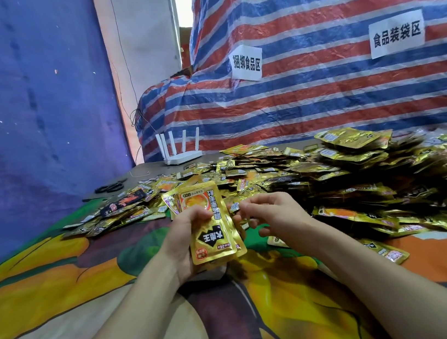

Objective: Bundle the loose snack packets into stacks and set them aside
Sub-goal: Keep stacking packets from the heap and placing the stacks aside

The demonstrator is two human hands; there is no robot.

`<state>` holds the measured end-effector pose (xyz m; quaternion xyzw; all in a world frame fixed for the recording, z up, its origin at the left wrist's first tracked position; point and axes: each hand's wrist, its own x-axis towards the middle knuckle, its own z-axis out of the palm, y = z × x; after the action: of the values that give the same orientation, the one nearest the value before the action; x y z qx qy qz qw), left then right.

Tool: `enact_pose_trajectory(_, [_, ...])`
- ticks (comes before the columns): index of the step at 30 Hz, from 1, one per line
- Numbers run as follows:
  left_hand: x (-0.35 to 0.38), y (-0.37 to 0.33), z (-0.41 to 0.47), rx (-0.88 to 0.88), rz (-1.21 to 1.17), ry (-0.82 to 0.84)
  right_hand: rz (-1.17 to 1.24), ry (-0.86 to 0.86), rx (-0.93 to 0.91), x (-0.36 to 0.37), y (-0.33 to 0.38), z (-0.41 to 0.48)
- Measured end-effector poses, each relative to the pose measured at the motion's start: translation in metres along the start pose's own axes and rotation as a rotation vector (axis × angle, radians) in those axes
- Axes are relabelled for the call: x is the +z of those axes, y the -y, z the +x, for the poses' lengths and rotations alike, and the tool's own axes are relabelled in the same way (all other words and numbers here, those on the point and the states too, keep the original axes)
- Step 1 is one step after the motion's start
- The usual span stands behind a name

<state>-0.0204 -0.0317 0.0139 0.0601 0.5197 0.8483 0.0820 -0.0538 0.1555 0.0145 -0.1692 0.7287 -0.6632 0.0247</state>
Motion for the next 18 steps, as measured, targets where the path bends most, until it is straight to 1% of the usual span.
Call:
enact_pose_trajectory(4, [0.001,0.001,-0.001,-0.021,0.044,0.021,0.109,-0.029,0.023,-0.001,0.0,0.0])
enact_pose_trajectory(8, [0.0,0.003,0.0,-0.032,0.033,0.061,0.061,-0.152,0.079,-0.002,-0.002,0.003])
enact_pose_trajectory(12, [0.001,0.002,-0.003,-0.049,0.03,0.115,0.083,-0.059,0.117,0.0,-0.001,0.001])
enact_pose_trajectory(15, [-0.001,0.001,-0.009,-0.037,-0.015,0.174,0.094,-0.027,0.176,0.001,0.002,0.001])
enact_pose_trajectory(18, [-0.001,-0.003,-0.013,0.011,-0.108,0.332,0.219,0.138,0.225,0.003,0.006,-0.004])
